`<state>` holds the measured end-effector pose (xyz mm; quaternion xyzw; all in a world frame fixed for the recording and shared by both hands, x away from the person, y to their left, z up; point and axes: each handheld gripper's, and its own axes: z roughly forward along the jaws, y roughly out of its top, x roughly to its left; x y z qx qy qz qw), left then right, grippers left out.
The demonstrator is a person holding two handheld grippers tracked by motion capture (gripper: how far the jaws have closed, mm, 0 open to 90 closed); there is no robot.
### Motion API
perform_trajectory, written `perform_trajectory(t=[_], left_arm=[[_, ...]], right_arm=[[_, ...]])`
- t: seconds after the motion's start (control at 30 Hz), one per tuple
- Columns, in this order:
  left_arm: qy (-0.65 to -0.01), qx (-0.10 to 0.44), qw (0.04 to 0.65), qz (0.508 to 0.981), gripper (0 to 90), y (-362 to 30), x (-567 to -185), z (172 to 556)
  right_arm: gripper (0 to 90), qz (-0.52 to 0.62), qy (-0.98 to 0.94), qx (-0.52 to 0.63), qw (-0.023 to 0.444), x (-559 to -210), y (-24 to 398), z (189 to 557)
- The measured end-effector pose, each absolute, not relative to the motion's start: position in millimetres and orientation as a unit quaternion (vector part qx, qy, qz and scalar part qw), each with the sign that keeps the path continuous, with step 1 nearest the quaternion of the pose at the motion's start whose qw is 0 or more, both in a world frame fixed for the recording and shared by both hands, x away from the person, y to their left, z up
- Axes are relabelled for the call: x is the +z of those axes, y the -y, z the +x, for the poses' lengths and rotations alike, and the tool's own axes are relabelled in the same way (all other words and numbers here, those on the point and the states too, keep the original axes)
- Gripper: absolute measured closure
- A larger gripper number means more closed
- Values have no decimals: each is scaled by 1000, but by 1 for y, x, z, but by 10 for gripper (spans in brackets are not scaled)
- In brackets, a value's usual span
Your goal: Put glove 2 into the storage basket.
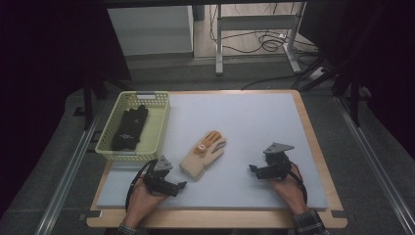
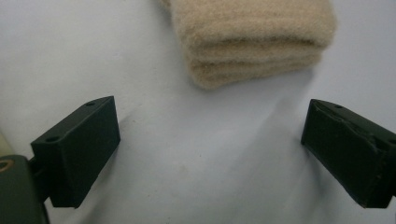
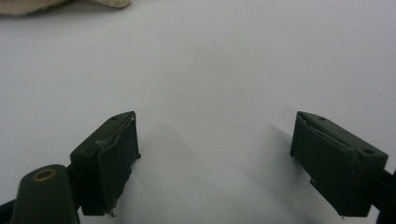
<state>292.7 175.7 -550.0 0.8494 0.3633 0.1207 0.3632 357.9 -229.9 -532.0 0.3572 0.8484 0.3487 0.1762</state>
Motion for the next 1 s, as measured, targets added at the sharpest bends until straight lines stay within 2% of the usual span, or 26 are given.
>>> perform_trajectory(t=[0.53,0.8,1.0], left_arm=[[-365,101,353,856,15,-155,-525,303],[-360,100,344,861,8,-127,-499,329],[-365,102,319,868,0,-107,-498,352]], right_arm=[[141,357,-848,348,180,-532,230,357],[141,356,-849,347,181,-532,230,357],[141,356,-848,348,180,-532,230,357]])
